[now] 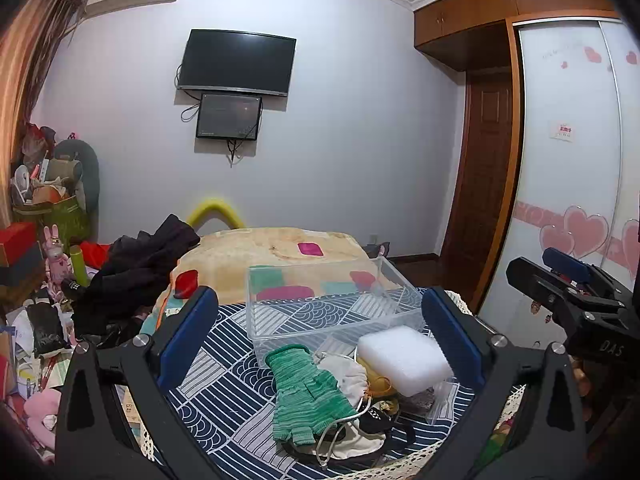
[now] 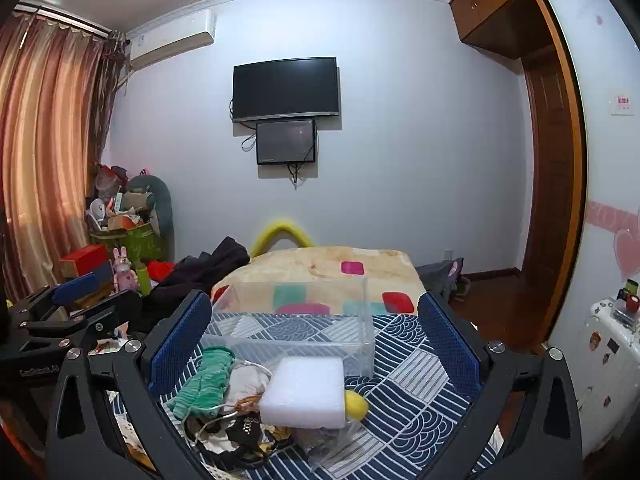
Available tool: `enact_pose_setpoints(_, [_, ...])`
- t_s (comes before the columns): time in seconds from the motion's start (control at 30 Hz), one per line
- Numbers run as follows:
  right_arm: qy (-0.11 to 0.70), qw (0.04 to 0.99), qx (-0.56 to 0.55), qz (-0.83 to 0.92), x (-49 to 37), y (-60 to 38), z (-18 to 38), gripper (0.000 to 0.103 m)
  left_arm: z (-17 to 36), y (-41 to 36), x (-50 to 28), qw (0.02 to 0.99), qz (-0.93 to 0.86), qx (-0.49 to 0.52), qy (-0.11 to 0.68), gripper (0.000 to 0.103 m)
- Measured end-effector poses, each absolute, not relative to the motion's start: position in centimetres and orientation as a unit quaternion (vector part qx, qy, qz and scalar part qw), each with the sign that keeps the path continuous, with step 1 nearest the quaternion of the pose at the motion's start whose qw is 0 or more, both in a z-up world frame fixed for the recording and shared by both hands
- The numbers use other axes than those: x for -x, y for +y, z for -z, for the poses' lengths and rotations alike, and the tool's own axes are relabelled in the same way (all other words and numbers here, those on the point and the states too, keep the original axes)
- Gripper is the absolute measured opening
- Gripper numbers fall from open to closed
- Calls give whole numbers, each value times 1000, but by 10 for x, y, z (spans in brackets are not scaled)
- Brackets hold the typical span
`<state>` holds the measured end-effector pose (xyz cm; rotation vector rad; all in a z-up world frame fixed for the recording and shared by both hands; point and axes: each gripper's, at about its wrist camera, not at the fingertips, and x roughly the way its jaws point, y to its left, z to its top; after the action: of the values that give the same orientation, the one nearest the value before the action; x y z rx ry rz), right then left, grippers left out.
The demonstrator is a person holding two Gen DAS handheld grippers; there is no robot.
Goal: Organize soft objects
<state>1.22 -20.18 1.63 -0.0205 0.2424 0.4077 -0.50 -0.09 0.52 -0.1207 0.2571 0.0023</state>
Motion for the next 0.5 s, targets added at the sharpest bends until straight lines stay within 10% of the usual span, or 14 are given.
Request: enact_pose_setpoints(0.5, [116,972,8,-205,-9,-201,-18,103,-7,-2,8,991,-2,56,125,103])
